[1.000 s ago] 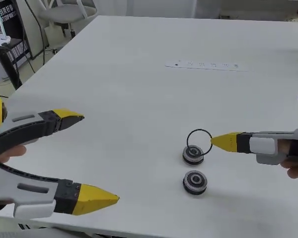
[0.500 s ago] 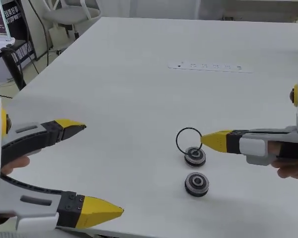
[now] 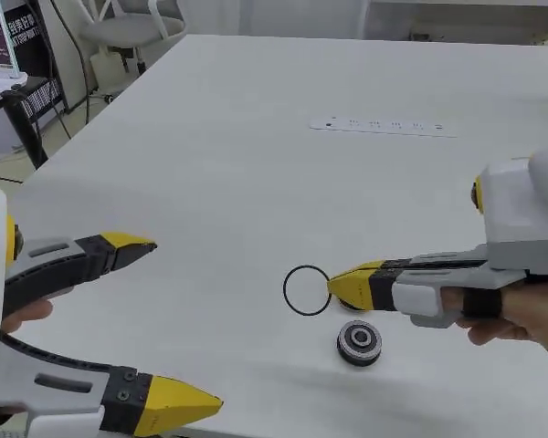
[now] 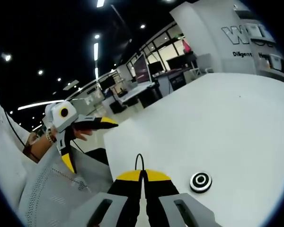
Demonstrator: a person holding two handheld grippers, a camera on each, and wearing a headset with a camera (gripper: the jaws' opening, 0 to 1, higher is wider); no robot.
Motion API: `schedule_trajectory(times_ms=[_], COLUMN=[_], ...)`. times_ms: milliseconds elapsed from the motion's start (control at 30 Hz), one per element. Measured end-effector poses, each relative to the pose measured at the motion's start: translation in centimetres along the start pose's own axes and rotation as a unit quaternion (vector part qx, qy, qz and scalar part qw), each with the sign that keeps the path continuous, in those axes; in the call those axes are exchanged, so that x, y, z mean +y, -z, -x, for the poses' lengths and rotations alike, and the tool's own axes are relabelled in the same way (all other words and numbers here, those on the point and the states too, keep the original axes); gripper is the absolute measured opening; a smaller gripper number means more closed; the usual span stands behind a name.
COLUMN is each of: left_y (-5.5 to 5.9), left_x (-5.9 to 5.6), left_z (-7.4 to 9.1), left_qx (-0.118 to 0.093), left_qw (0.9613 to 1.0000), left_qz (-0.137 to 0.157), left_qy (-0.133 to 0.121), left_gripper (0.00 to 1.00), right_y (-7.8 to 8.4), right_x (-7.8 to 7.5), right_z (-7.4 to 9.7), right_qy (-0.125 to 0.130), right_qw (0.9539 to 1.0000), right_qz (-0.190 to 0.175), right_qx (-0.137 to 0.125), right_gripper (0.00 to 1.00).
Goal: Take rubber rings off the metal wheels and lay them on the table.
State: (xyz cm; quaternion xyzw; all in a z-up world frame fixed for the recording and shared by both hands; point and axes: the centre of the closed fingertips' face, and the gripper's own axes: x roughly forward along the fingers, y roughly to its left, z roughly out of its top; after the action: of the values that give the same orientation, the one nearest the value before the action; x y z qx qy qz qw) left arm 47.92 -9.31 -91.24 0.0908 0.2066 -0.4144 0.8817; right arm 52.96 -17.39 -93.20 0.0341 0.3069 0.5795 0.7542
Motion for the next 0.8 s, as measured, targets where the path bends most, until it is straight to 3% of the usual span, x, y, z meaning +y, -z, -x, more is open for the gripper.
schedule_trajectory(times_ms=[300,600,800], left_y=[0.2,0.3,0.3], left_x=[-0.4,-0.6,-0.5], left_z=[-0.1,-0.2,-0.1], left_qx=[0.002,-0.003,-0.011], left_qw=[1.0,0.9999,0.9999], left_qz=[0.001,0.004,0.011], left_qy=[0.008,0.012,0.008], left_gripper=[0.99,0.99,1.0], right_y=[1.6,3.3,4.2], right_x=[1.4,-0.3,-1.0], right_z=[-2.1,-3.6,-4.5], right_qy=[-0.022,-0.006,0.004], right_qw=[0.9989,0.996,0.9944], right_qz=[-0.001,-0.001,0.0], right_qx=[0.041,0.09,0.105], right_gripper=[0.0,0.0,0.0])
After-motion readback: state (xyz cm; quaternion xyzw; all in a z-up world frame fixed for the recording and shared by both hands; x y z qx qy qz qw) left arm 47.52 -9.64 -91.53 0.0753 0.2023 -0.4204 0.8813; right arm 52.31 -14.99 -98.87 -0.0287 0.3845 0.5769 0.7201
